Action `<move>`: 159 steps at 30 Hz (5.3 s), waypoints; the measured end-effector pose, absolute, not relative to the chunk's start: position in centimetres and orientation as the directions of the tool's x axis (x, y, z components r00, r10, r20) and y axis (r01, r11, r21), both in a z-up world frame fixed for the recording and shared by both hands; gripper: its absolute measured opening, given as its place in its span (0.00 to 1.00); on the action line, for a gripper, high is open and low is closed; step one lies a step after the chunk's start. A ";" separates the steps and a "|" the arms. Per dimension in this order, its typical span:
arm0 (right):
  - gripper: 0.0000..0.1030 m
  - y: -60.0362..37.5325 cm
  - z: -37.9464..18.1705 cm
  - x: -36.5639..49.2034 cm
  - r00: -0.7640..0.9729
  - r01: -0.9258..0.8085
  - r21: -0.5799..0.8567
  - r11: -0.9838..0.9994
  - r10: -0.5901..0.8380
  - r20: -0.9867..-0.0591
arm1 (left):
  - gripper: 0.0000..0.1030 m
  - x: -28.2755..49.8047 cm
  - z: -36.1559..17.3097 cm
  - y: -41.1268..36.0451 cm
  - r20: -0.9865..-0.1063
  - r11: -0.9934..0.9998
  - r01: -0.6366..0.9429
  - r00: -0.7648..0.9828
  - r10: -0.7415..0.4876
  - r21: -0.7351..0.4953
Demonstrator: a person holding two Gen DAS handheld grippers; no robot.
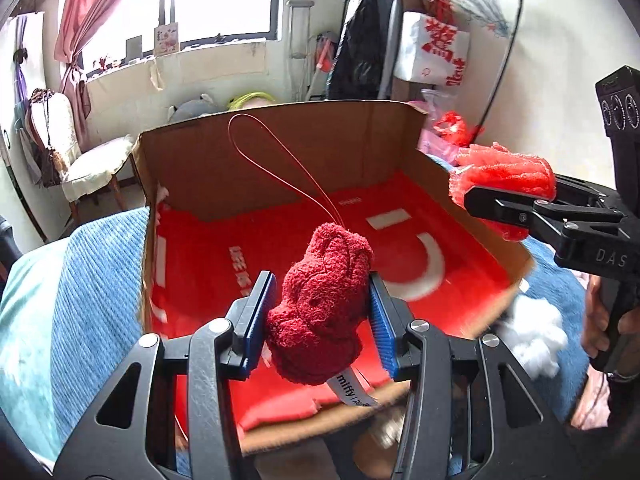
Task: Organize soft objects
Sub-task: 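Carry both items into the box and open both tools to release them, then withdraw both tools from the box back toward the remaining items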
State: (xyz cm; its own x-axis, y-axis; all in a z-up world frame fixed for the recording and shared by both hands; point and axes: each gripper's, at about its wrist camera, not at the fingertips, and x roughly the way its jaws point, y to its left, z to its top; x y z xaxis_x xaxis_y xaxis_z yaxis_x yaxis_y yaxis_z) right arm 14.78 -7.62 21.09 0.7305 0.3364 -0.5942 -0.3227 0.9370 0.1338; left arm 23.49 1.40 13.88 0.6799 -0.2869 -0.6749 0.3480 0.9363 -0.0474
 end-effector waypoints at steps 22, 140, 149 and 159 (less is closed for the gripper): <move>0.55 -4.9 12.2 34.2 0.507 -0.175 -0.114 0.978 -0.010 -0.862 | 0.42 39.4 8.0 0.4 -0.826 0.974 0.202 0.563 -0.034 0.098; 1.00 -11.4 15.9 -5.5 0.927 -0.052 -0.025 0.998 0.039 -0.372 | 1.00 -0.3 11.7 4.4 -0.344 0.993 0.118 0.933 -0.107 0.011; 1.00 -11.7 11.4 -5.7 0.899 -0.021 0.031 0.999 0.033 -0.437 | 1.00 -0.3 8.7 4.5 -0.414 0.994 0.111 0.904 -0.110 -0.022; 1.00 -12.0 8.8 -5.4 0.863 -0.015 0.058 0.998 0.042 -0.503 | 1.00 0.2 5.7 4.4 -0.503 0.993 0.111 0.856 -0.117 -0.042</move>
State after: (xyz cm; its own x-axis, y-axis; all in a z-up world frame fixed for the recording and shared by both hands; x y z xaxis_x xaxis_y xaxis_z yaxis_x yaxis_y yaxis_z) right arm -5.43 -12.03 8.78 0.8634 0.0422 -0.5027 -0.0151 0.9982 0.0578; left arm 0.21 4.39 5.71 0.8563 -0.1165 -0.5032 0.1105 0.9930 -0.0418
